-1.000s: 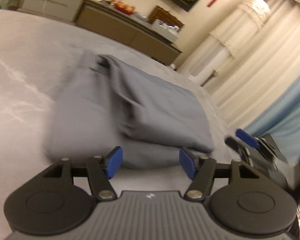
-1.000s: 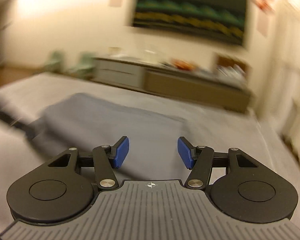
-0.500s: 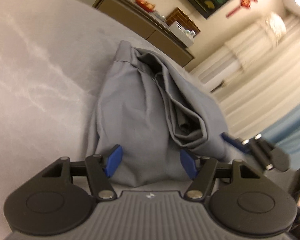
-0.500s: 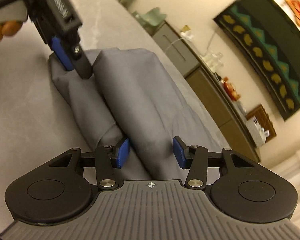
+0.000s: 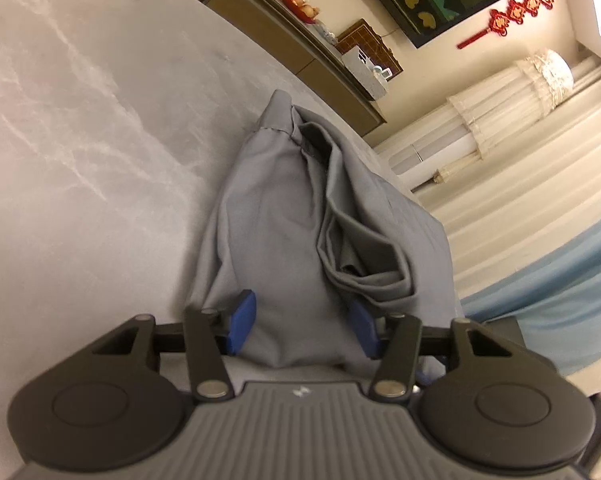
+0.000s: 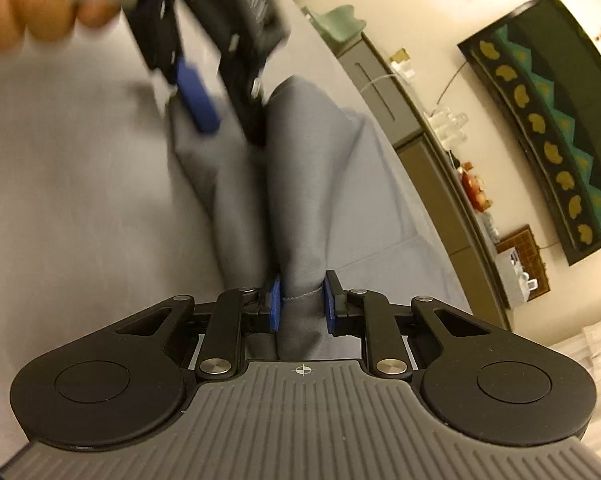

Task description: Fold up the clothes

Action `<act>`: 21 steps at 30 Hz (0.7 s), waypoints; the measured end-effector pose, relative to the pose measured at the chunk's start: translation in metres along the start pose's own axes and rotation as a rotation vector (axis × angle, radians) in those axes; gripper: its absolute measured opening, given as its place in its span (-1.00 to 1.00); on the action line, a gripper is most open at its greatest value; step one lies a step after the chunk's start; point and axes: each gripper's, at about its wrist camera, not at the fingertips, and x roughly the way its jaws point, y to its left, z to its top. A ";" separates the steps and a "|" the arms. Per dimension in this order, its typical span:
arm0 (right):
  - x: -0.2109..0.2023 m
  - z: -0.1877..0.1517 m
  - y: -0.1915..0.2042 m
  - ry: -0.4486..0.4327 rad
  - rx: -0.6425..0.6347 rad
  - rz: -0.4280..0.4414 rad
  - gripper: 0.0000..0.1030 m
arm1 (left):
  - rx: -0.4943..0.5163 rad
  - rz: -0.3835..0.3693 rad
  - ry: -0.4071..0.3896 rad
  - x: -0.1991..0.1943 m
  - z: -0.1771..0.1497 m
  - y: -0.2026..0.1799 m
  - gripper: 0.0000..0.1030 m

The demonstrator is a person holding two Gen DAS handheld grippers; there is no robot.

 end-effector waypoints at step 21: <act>-0.034 -0.179 -0.132 -0.037 1.169 0.144 0.09 | 0.179 0.096 0.007 0.025 -0.035 -0.066 0.21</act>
